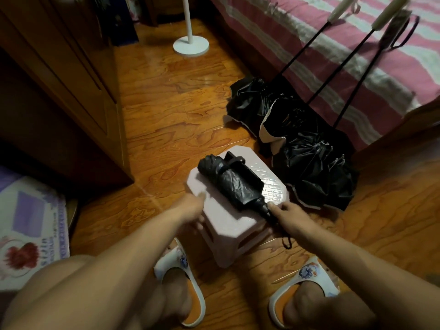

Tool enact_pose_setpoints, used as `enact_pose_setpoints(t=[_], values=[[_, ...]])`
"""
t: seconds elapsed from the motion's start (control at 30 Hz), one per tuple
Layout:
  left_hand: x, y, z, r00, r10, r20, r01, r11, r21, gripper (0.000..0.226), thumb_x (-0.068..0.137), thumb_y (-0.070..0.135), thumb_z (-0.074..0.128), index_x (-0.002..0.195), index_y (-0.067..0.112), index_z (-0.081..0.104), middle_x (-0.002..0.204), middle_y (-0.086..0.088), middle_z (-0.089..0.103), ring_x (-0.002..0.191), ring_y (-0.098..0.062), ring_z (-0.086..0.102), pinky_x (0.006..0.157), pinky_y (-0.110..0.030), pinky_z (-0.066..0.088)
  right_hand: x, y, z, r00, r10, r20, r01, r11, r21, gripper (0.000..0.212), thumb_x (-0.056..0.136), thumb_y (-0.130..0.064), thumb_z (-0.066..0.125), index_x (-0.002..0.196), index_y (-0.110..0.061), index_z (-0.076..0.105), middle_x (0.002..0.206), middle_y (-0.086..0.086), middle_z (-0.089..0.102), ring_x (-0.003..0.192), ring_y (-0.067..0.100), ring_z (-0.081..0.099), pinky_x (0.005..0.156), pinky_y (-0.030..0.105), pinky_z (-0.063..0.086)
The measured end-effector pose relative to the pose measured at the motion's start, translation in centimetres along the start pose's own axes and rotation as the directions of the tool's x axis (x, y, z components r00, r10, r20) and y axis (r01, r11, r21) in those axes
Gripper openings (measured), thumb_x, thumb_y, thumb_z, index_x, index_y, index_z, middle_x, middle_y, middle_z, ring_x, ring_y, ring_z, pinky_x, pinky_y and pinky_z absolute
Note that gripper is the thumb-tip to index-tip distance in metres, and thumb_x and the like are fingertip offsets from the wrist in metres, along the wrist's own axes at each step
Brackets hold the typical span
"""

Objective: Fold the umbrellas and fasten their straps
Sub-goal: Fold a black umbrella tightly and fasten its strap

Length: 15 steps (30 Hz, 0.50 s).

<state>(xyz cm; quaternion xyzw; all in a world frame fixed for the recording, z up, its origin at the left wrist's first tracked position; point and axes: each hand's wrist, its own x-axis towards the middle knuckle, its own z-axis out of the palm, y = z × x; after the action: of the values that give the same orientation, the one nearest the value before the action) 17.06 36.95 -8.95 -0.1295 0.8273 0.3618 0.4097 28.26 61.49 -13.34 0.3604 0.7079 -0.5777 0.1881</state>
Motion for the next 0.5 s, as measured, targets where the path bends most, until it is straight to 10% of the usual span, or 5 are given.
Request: enact_pose_setpoints(t=[0.13,0.3,0.5], values=[[-3.4,-1.3,4.5,0.979,0.039,0.202,-0.021,0.996,-0.091,0.050,0.107,0.048,0.039,0.113,0.002,0.058,0.087,-0.008,0.061,0.064,-0.018,0.059,0.059,-0.031,0.048,-1.5,0.9,2.9,0.956,0.187,0.227,-0.250,0.923,0.292,0.039,0.107,-0.039,0.047,0.118,-0.003,0.058,0.078,0.016,0.072,0.061,0.024,0.066,0.060,0.036,0.057],[-4.1,-3.3,9.5,0.992,0.020,0.127,0.038,0.898,-0.439,0.040,0.106,0.046,0.046,0.116,0.009,0.059,0.088,-0.010,0.065,0.056,-0.020,0.066,0.062,-0.033,0.053,-2.8,1.9,5.8,0.896,0.188,0.401,-0.285,0.938,0.197,0.035,0.107,-0.030,0.041,0.121,-0.010,0.066,0.107,0.017,0.076,0.078,0.025,0.071,0.071,0.036,0.057],[-4.9,-5.5,8.6,0.992,-0.013,0.128,0.090,0.777,-0.623,0.032,0.107,0.034,0.049,0.122,0.008,0.059,0.091,-0.018,0.075,0.066,-0.027,0.072,0.056,-0.031,0.056,-2.2,-2.2,2.5,0.949,-0.100,0.298,0.240,0.843,-0.482,0.015,0.101,-0.023,0.057,0.091,-0.022,0.069,0.090,0.001,0.072,0.082,0.016,0.071,0.069,0.027,0.053]])
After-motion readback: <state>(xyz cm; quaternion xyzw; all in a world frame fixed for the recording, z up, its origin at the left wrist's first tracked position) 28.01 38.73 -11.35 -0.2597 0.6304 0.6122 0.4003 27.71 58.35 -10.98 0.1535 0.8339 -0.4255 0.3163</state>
